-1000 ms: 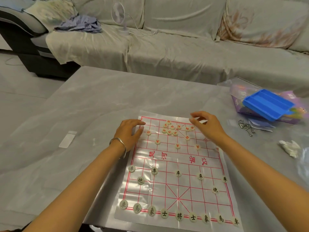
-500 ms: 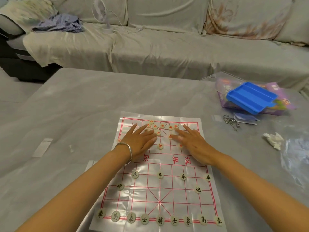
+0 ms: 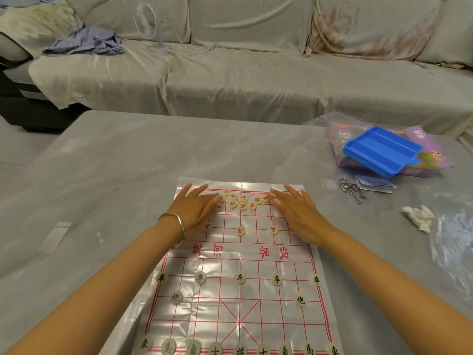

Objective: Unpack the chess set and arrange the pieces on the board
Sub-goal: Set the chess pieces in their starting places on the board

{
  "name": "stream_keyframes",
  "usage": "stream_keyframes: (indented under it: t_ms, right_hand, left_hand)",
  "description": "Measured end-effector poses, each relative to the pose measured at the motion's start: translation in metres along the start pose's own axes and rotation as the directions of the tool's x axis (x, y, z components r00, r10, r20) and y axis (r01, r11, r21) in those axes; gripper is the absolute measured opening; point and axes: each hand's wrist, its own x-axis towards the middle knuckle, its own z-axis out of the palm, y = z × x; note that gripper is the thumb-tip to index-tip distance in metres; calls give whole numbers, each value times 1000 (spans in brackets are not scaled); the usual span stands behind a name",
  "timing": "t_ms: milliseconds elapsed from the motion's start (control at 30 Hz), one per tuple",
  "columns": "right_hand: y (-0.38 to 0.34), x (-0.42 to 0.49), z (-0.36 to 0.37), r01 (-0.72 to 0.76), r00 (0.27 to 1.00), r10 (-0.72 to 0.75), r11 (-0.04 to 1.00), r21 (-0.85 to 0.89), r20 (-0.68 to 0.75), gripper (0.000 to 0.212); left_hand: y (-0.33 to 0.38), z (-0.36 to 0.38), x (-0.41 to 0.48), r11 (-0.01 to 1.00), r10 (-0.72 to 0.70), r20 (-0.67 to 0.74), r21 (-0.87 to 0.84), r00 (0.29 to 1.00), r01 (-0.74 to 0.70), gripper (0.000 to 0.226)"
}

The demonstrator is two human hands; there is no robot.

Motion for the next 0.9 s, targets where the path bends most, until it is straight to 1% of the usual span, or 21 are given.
stream_keyframes:
  t_ms: [67,133,267,300,400,467,533,567,633,700,800,900]
  right_hand:
    - [0,-1,1,-11,999,11,1000,-3,36,52]
    - [-2,2,5,5,997,0,998,-63,80,52]
    - [-7,14,10,30,996,-29,999,-19,82,51]
    - [-8,17,11,28,997,-28,1000,-2,73,52]
    - [-12,21,8,14,1000,-13,996,87,-8,61]
    - [-14,22,5,13,999,-6,991,136,-52,63]
    - [-17,22,4,11,998,2,985,174,-70,55]
    - [-18,22,4,8,996,8,980,198,-84,50]
    - [-22,22,4,10,993,19,970,245,-119,43]
    - [-25,22,5,20,989,24,956,294,-145,40]
    - [-25,21,5,33,987,25,936,350,-161,39]
    - [-20,20,6,36,984,34,927,374,-178,37]
  left_hand:
    - [-6,2,-3,999,-5,58,53,998,2,53]
    - [-5,3,-4,998,15,95,63,995,-21,59]
    - [-4,3,-1,998,38,86,56,996,-43,92]
    - [-3,1,-1,998,27,73,51,997,-31,91]
    - [-2,-10,-1,999,-43,16,1,999,43,56]
    - [-5,-17,1,994,-69,-68,-91,995,63,50]
    - [-8,-18,8,971,-124,-159,-222,979,87,45]
    - [-8,-17,12,951,-167,-184,-288,969,109,40]
    - [-3,-12,23,902,-241,-163,-402,957,159,34]
    - [1,-9,38,857,-269,-113,-481,957,184,34]
    - [2,-7,58,822,-300,-60,-522,952,227,30]
    - [-2,-5,71,794,-278,-16,-566,960,221,26]
